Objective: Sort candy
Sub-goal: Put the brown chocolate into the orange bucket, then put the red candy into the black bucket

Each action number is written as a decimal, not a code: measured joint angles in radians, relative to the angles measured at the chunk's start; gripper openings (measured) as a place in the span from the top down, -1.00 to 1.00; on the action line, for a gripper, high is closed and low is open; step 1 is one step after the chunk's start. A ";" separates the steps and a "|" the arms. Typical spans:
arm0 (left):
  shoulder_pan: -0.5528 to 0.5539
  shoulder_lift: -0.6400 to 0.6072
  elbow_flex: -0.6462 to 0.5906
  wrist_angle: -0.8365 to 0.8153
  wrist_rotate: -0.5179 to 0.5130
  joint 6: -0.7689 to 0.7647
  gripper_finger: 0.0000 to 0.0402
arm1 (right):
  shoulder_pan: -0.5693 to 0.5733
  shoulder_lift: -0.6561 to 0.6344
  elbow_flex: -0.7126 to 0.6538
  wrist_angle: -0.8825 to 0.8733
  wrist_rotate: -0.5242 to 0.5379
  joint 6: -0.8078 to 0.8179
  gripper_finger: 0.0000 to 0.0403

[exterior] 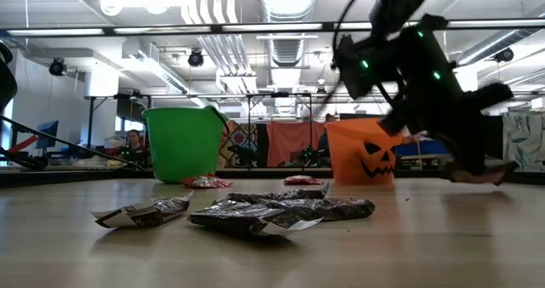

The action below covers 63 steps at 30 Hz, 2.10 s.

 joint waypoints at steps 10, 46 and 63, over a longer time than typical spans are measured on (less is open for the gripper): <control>0.001 0.002 0.000 -0.001 -0.015 0.000 0.63 | -0.005 -0.107 0.290 0.208 -0.133 0.110 0.75; 0.046 0.009 0.000 0.001 -0.018 -0.036 0.63 | -0.450 -0.163 0.473 0.073 0.270 0.361 0.49; 0.046 0.019 0.000 0.001 -0.018 -0.064 0.63 | -0.435 -0.163 0.487 0.038 0.257 0.377 0.04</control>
